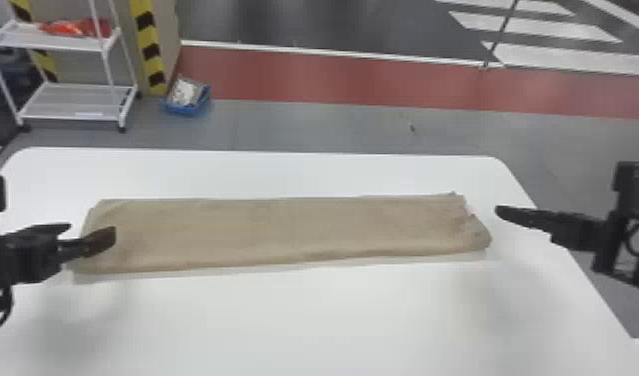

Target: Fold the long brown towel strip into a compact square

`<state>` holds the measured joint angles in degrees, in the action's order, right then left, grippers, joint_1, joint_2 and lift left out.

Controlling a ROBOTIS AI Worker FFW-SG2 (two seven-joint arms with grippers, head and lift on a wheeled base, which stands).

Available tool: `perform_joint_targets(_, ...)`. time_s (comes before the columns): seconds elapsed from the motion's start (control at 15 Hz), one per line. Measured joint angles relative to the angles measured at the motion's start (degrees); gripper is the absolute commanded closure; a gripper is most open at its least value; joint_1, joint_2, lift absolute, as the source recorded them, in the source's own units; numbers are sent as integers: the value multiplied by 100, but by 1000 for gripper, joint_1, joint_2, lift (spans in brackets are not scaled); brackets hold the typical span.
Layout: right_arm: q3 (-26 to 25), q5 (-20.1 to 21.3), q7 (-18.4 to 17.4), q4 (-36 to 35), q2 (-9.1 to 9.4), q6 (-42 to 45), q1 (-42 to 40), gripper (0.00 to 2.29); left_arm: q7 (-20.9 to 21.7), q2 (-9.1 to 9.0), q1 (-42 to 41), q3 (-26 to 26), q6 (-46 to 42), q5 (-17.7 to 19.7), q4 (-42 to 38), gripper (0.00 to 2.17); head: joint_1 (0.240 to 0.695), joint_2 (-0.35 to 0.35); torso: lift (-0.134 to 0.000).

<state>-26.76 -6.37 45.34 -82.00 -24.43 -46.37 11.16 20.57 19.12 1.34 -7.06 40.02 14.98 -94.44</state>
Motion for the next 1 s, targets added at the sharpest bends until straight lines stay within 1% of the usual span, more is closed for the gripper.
perform_joint_targets(0.13,-20,-4,2,0,0,0,19,299,-25,-7,39,87,-142,-103,112,302,695,-165,-124)
perform_joint_targets(0.27,-53,-34,10,0,-9,0,32,299,-31,-10,50,125,-137,-147,132,323,695,-169,-124)
perform_joint_targets(0.33,-61,-61,10,0,-18,0,33,299,-42,-12,49,136,-99,-166,132,383,695,-169,-124)
perform_joint_targets(0.4,-62,-77,15,0,-25,0,34,299,-45,-12,45,140,-56,-179,131,562,695,-170,-124)
perform_joint_targets(0.47,-62,-89,32,0,-31,0,39,299,-46,-10,38,143,-14,-192,127,640,695,-170,-124)
perform_joint_targets(0.67,-43,-90,57,0,-35,0,57,299,-81,-7,27,143,42,-201,103,643,695,-166,-124)
perform_joint_targets(0.8,-44,-90,77,0,-35,-15,55,299,-76,-5,31,143,53,-207,101,1163,695,-165,-124)
perform_joint_targets(0.87,-52,-96,80,-1,-35,-26,45,299,-90,-5,37,148,55,-214,101,1312,695,-165,-124)
perform_joint_targets(1.0,-73,-134,94,-5,-35,-47,37,299,-100,-5,46,151,84,-220,94,1349,695,-165,-124)
